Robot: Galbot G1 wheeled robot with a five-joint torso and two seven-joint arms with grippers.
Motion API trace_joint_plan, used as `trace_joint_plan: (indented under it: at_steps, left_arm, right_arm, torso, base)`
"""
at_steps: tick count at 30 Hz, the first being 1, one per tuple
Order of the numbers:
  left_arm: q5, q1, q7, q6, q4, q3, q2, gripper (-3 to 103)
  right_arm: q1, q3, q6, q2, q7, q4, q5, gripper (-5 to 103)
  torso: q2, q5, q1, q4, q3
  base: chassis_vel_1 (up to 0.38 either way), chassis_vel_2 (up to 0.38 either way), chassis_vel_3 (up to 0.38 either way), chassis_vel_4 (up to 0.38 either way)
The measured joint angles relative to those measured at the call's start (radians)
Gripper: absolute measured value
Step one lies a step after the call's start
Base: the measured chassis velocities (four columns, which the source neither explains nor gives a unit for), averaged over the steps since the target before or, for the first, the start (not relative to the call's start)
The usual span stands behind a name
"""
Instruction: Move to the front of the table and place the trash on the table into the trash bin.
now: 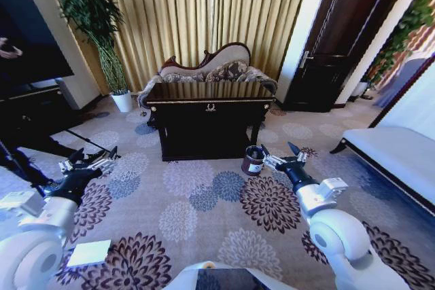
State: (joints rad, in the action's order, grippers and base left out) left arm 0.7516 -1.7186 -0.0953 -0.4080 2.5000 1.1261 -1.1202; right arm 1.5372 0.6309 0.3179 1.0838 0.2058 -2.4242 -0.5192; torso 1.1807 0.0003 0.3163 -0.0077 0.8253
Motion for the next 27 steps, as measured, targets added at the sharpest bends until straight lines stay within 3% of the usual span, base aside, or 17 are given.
trace_joint_plan:
  at_steps: [27]
  left_arm:
    - [0.017, -0.002, -0.003, -0.005, 0.0, -0.008, -0.016, 100]
  right_arm:
    - [0.006, -0.008, 0.004, 0.015, -0.006, 0.001, 0.019, 100]
  torso:
    - [0.0, -0.0004, -0.001, 0.0003, 0.0]
  base:
    - [-0.003, 0.002, 0.004, -0.002]
